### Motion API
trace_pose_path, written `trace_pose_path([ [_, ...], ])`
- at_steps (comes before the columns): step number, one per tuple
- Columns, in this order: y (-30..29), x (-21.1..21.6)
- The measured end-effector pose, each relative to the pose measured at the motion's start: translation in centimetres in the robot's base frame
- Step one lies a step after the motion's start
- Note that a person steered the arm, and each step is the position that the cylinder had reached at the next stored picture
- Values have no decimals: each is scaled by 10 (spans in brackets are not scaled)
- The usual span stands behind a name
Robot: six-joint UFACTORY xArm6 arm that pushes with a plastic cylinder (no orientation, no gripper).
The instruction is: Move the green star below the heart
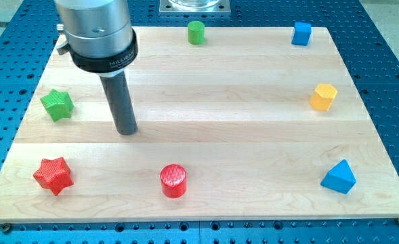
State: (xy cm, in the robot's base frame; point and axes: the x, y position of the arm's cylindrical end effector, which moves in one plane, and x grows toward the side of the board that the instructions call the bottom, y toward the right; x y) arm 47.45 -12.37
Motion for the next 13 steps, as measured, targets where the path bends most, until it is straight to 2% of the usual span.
trace_pose_path([
  [2,-31,13],
  [5,-27,22],
  [6,-62,26],
  [7,-64,-1],
  [8,-104,16],
  [9,-123,-43],
  [10,-95,-105],
  [11,-68,-140],
  [12,-68,-180],
  [13,-16,-178],
])
